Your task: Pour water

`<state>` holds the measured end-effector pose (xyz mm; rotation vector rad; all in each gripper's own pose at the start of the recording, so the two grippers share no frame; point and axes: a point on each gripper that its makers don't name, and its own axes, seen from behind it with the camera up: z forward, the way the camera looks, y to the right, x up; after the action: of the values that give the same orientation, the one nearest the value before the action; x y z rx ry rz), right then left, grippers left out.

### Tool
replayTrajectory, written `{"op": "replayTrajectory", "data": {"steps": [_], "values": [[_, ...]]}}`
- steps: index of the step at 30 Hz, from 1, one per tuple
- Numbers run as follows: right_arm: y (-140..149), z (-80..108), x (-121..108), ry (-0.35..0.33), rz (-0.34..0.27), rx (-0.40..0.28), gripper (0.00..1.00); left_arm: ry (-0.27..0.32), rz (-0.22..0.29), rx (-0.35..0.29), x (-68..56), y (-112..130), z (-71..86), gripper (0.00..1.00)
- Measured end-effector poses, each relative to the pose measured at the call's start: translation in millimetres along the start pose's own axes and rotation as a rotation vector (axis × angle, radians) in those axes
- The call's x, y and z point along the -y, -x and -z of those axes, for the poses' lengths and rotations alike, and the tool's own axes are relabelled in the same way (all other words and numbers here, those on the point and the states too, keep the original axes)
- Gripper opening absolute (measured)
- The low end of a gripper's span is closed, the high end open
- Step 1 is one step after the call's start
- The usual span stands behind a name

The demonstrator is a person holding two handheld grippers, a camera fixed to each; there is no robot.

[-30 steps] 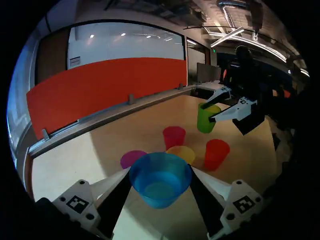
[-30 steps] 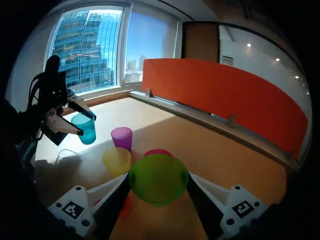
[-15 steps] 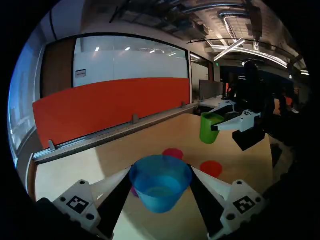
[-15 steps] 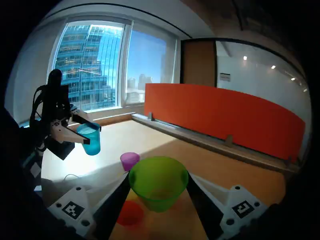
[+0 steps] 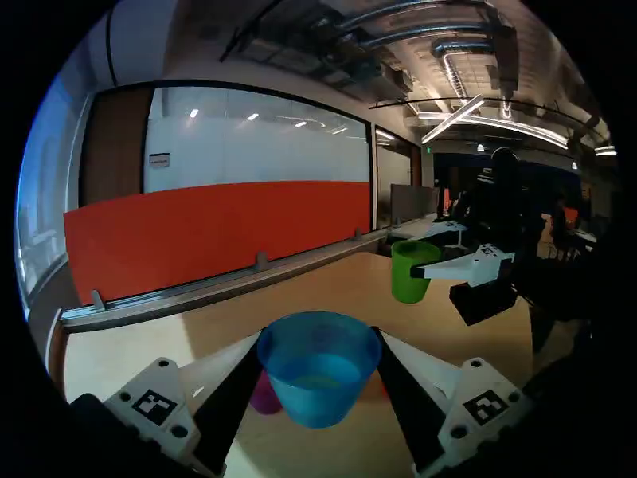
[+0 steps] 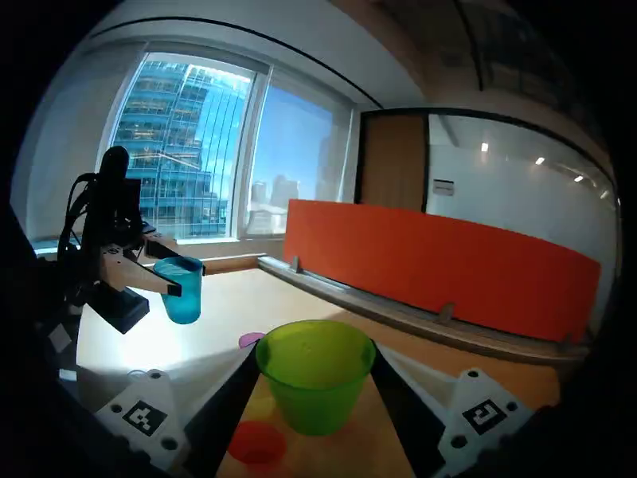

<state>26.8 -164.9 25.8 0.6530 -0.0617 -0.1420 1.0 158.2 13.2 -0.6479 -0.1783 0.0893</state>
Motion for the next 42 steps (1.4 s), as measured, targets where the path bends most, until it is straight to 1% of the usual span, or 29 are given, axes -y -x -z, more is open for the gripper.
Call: {"op": "replayTrajectory", "data": {"steps": [6,12,17,26,30,36,42], "values": [[-8,-1.3,5,-0.006,-0.012,-0.026,0.94,-0.001,0.008,-0.042,-4.5,-13,0.0,0.90],[-12,-1.6,8,-0.017,-0.018,-0.036,0.94,0.008,0.016,-0.081,-8.1,-23,2.9,0.90],[-16,-1.2,10,-0.026,-0.026,-0.043,0.94,0.000,0.009,-0.088,-6.0,-26,3.9,0.90],[-19,-1.6,16,-0.047,-0.031,-0.050,0.94,-0.010,-0.021,-0.095,-4.5,-35,5.3,0.90],[-22,-3.7,20,-0.069,-0.043,-0.052,0.94,-0.012,-0.050,-0.099,-5.1,-38,5.4,0.90],[-27,-7.1,29,-0.103,-0.055,-0.064,0.93,-0.036,-0.116,-0.112,-1.1,-48,7.2,0.90],[-25,-11.4,43,-0.146,-0.056,-0.060,0.93,-0.062,-0.180,-0.125,2.8,-61,8.7,0.90]]}}
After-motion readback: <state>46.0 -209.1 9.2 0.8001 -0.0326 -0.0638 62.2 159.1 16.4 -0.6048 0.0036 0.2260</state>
